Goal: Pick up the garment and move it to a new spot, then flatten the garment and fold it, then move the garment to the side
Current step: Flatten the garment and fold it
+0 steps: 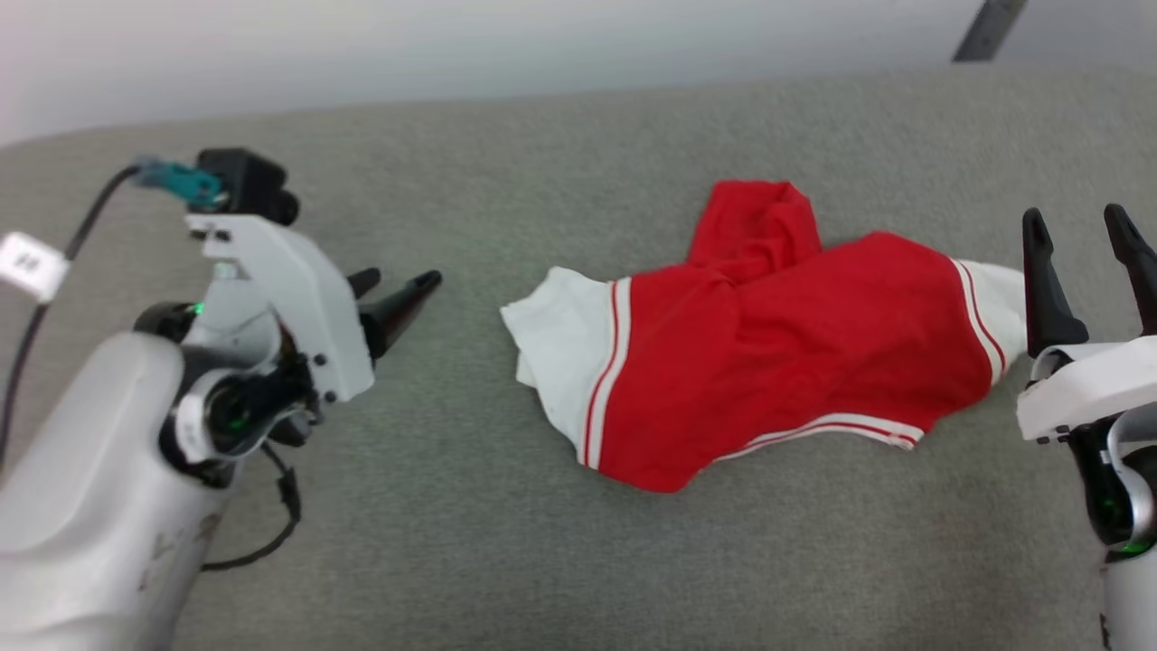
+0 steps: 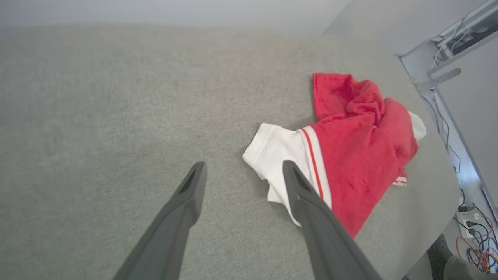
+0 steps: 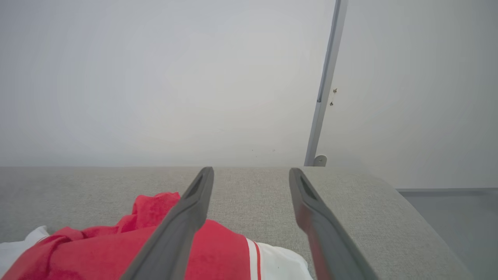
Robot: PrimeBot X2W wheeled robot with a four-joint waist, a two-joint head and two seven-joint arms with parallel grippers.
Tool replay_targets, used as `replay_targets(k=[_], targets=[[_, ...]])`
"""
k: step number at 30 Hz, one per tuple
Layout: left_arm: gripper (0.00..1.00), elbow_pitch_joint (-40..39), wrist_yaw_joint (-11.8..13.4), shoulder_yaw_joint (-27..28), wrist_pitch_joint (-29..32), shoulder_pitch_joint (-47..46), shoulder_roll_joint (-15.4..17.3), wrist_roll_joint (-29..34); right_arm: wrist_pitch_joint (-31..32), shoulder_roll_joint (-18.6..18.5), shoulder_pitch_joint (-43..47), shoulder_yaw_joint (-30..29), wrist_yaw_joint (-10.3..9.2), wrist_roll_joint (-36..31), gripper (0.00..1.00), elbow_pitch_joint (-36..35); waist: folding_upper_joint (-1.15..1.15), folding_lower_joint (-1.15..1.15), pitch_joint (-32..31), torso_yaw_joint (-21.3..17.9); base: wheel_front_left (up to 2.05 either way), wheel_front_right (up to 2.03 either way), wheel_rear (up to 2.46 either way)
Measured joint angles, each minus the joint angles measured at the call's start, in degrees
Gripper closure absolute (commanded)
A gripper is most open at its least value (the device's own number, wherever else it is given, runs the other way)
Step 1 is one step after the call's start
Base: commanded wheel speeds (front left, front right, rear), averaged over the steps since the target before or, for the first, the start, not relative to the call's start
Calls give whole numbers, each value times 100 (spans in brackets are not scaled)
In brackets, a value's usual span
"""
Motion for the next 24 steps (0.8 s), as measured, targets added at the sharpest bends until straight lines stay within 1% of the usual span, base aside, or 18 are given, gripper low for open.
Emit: replay_targets(k=[3,9,11,14,20,22,24], targets=[[0,252,102,-177,305,-164,-132,-14,-45,146,69,-8,-1,-23,0,-133,0,0,162,-118,0,0,0],[0,679,145,-453,613,-309,-261,49,-81,353,81,12,0,-60,0,-233,0,0,483,-329,0,0,0],[0,769,140,-532,616,-346,-293,127,-88,379,65,14,-1,-110,0,-236,0,0,585,-386,0,0,0],[0,943,126,-553,617,-353,-385,82,-115,408,19,31,-1,-111,0,-236,0,0,727,-457,0,0,0],[0,1180,92,-582,634,-489,-441,87,-132,430,-47,31,-1,-111,0,-192,0,0,919,-556,0,0,0],[0,1265,42,-647,588,-540,-446,167,-138,443,-90,41,-1,-110,0,-171,0,0,960,-573,0,0,0],[0,1376,21,-620,581,-546,-525,100,-143,454,-131,53,-1,-109,0,-146,0,0,986,-585,0,0,0]])
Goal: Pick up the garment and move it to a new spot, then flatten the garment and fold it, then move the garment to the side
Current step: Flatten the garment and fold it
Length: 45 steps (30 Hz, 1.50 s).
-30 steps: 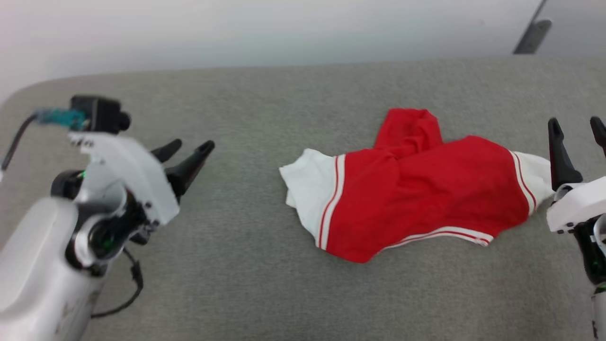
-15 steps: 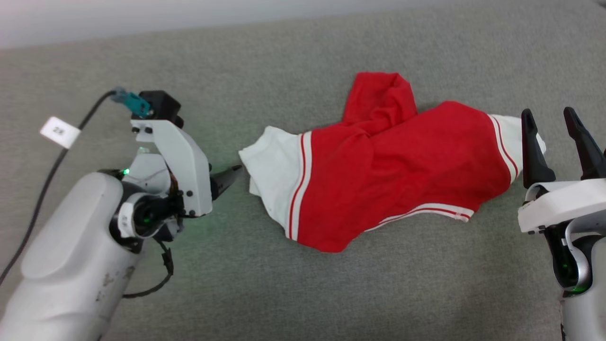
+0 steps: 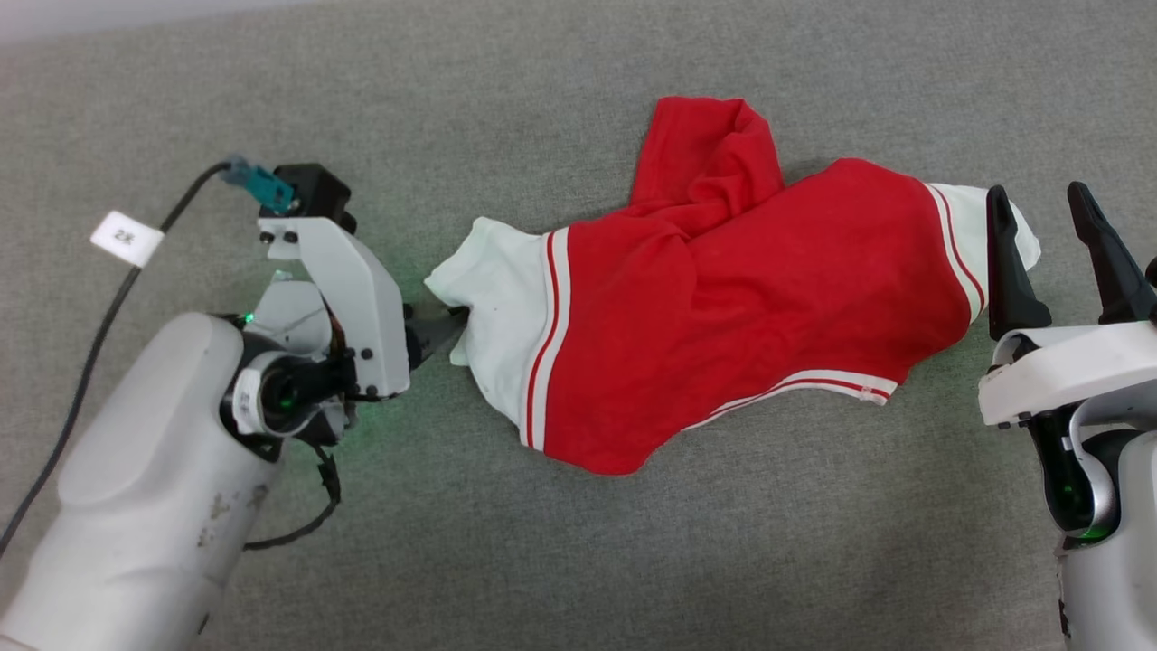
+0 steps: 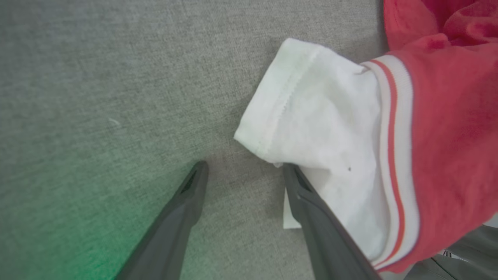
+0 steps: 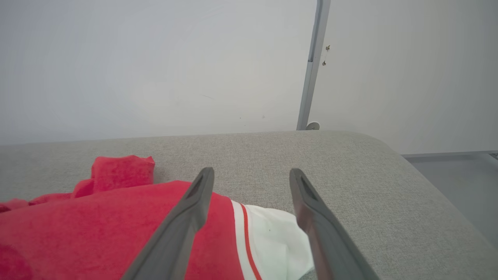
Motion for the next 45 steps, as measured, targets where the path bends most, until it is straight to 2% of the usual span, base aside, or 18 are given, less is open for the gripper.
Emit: replay_targets(k=[1,2,11,21,24,27,28,29,30,38,45], targets=[[55,55,-12,4,11,-12,-29,-49,-7,1,-15,5,0,1,0,8,0,0,10,-4,0,0,0],[100,82,-88,-19,24,-34,-25,-34,-8,2,-20,12,0,3,0,13,0,0,17,-5,0,0,0],[100,270,-291,45,-59,-78,-15,-138,-46,-40,-31,-33,0,10,0,56,0,0,-2,44,0,0,0],[100,27,-126,158,-18,-3,257,-170,-30,-51,7,-104,0,1,0,85,0,0,-146,211,0,0,0],[100,-58,-120,229,-74,48,350,-177,-29,-57,58,-114,0,0,0,97,0,0,-201,264,0,0,0],[100,-176,-160,328,-234,66,309,-247,-8,-57,101,-133,0,-11,0,100,0,0,-254,317,0,0,0],[78,-214,-177,323,-241,66,299,-254,-1,-58,106,-135,0,-15,0,98,0,0,-269,332,0,0,0],[33,-258,-188,312,-279,65,299,-241,10,-60,107,-133,0,-15,0,92,0,0,-282,345,0,0,0],[0,-300,-197,324,-324,58,283,-234,13,-64,107,-132,0,-14,0,85,0,0,-291,355,0,0,0],[0,-639,-163,174,-149,-126,151,-200,-12,-89,105,-60,0,-27,0,-102,0,0,-237,301,0,0,0],[0,-586,-18,-48,133,-256,90,-86,-99,-38,80,-56,1,-76,0,-364,0,0,-130,151,0,0,0]])
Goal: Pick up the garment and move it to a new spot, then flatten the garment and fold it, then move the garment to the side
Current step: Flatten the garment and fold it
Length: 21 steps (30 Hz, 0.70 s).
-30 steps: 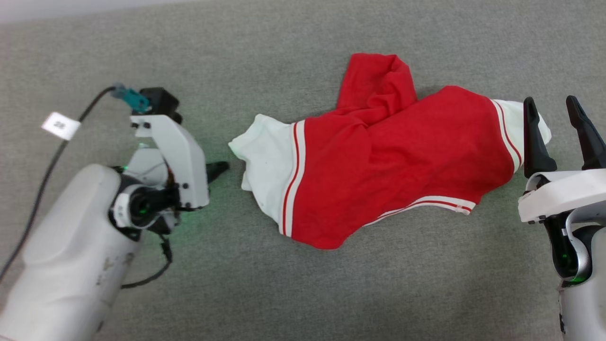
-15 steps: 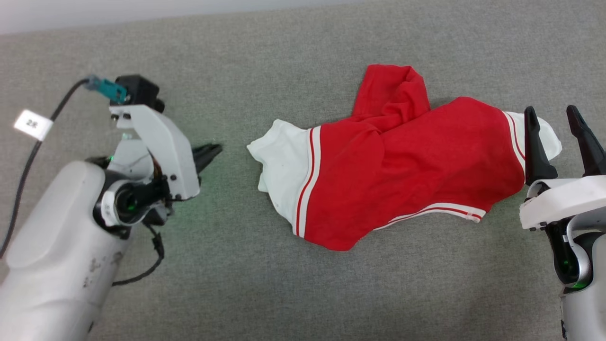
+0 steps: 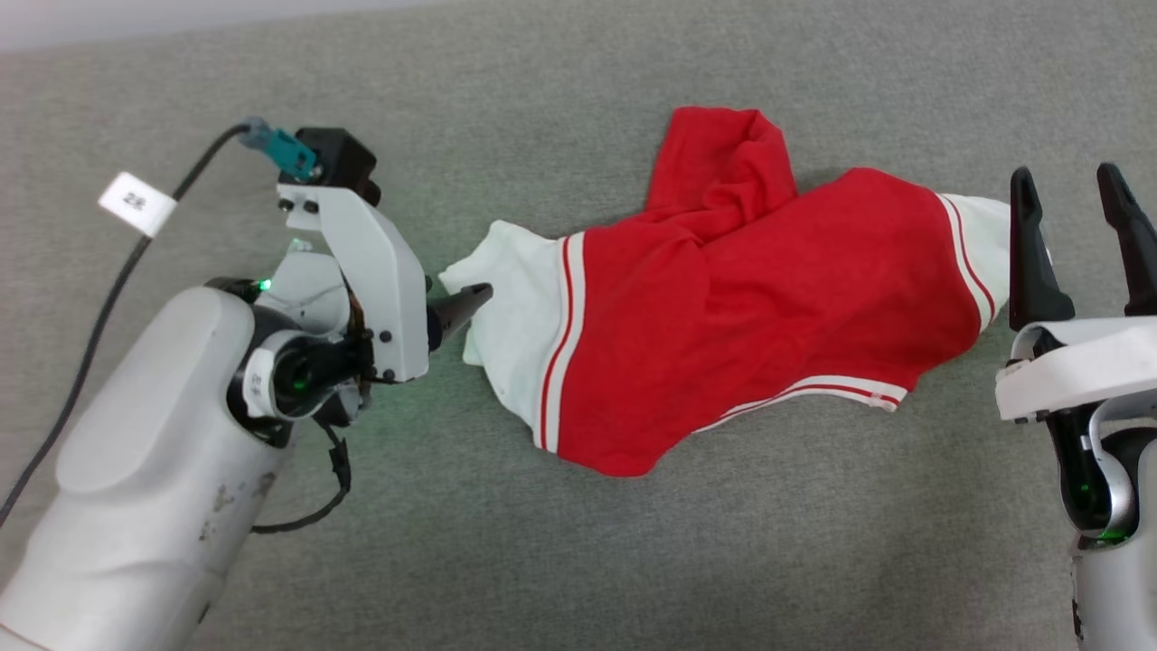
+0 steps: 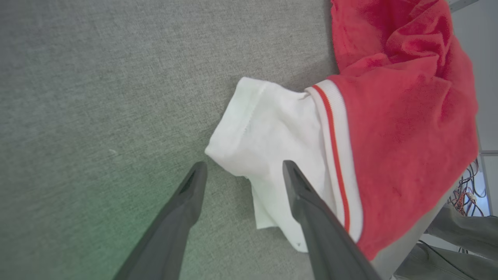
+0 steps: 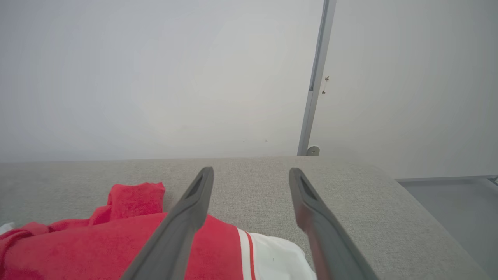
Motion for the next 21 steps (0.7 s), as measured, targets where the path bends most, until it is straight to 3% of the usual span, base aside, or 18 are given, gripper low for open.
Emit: replay_targets(k=[9,10,11,12,21], targets=[[0,500,-53,-179,73,-208,-25,171,-2,99,-90,1,-1,-21,0,-211,0,0,206,-192,0,0,0],[8,581,-60,-188,78,-235,-25,172,4,114,-99,4,-1,-23,0,-225,0,0,231,-212,0,0,0],[65,649,-81,-192,85,-260,-27,174,5,132,-101,4,-1,-24,0,-235,0,0,256,-231,0,0,0],[100,716,-99,-191,126,-297,-30,168,4,143,-100,1,-1,-27,0,-248,0,0,280,-248,0,0,0],[100,937,-163,-196,231,-439,94,152,11,190,-96,-105,-1,-69,0,-328,0,0,366,-269,0,0,0]])
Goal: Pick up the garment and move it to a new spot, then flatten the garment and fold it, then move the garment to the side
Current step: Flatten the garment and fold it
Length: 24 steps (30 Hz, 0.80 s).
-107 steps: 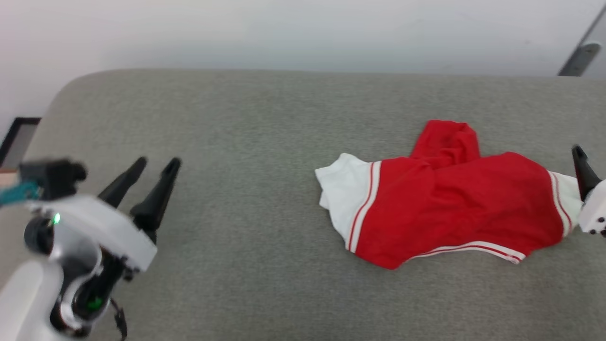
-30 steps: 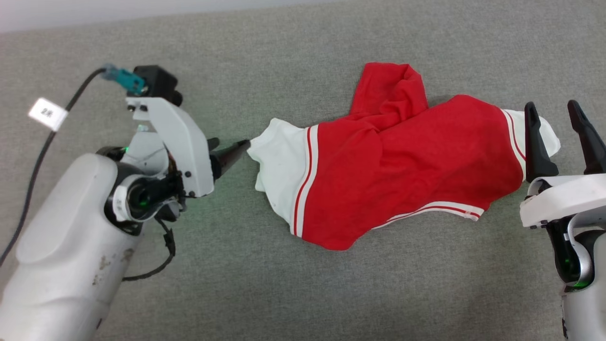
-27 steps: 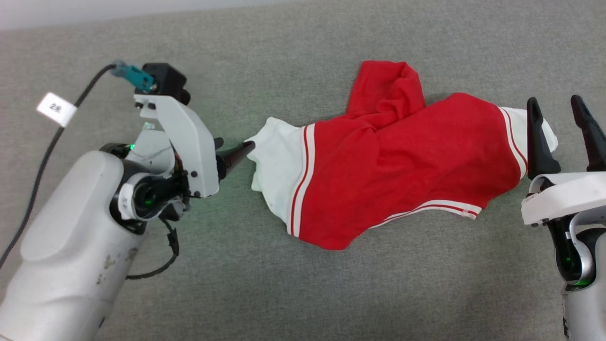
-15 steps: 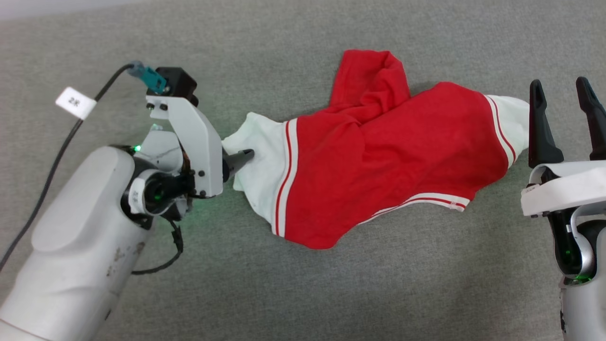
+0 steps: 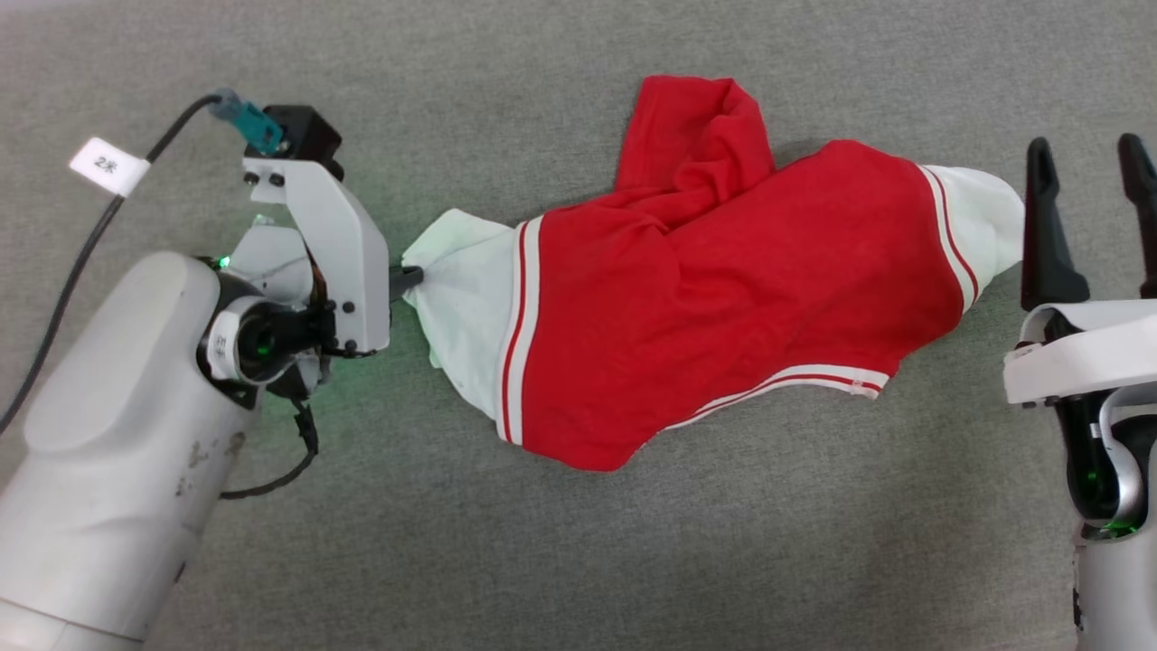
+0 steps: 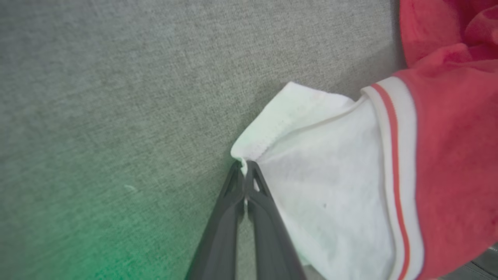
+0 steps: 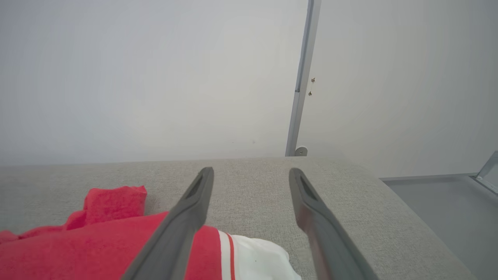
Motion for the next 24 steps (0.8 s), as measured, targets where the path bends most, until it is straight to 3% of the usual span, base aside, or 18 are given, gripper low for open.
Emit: replay_targets(k=[5,19,24], targets=[[100,-149,12,23,10,35,131,3,31,-16,7,-44,0,-38,0,-51,0,0,-41,122,0,0,0],[100,-537,159,370,-322,644,1358,212,203,-157,57,-49,0,-86,0,-163,0,0,-283,522,0,0,0],[100,-430,157,503,-490,849,1570,181,250,-181,57,-44,1,-85,0,-180,0,0,-329,606,0,0,0]])
